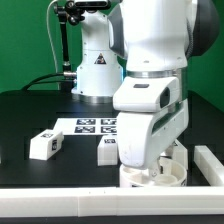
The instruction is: Assemble stool
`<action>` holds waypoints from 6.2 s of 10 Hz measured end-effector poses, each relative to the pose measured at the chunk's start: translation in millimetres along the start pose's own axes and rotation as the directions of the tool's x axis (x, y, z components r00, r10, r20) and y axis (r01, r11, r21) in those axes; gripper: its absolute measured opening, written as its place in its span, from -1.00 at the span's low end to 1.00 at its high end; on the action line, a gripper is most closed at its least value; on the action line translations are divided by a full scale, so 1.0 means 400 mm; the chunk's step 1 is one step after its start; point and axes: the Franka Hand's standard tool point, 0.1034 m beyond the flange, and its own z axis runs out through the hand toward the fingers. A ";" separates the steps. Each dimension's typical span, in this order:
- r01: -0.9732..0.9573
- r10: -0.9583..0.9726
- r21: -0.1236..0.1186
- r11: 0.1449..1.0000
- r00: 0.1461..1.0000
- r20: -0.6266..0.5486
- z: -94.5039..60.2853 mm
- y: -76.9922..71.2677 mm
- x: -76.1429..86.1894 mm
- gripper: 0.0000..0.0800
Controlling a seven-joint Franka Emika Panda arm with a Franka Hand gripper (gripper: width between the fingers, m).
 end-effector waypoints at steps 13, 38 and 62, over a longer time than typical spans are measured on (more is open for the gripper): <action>-0.088 0.088 0.011 0.996 0.996 -0.003 0.002 -0.042 0.066 0.32; -0.853 0.854 0.022 0.521 0.520 -0.030 -0.095 -0.088 0.001 0.62; -0.806 0.522 -0.016 0.592 0.368 0.769 -0.031 -0.159 -0.019 0.62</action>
Offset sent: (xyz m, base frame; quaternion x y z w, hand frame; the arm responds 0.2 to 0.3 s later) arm 0.0114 0.0162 -0.0022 -0.0074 0.0044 0.0366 0.9993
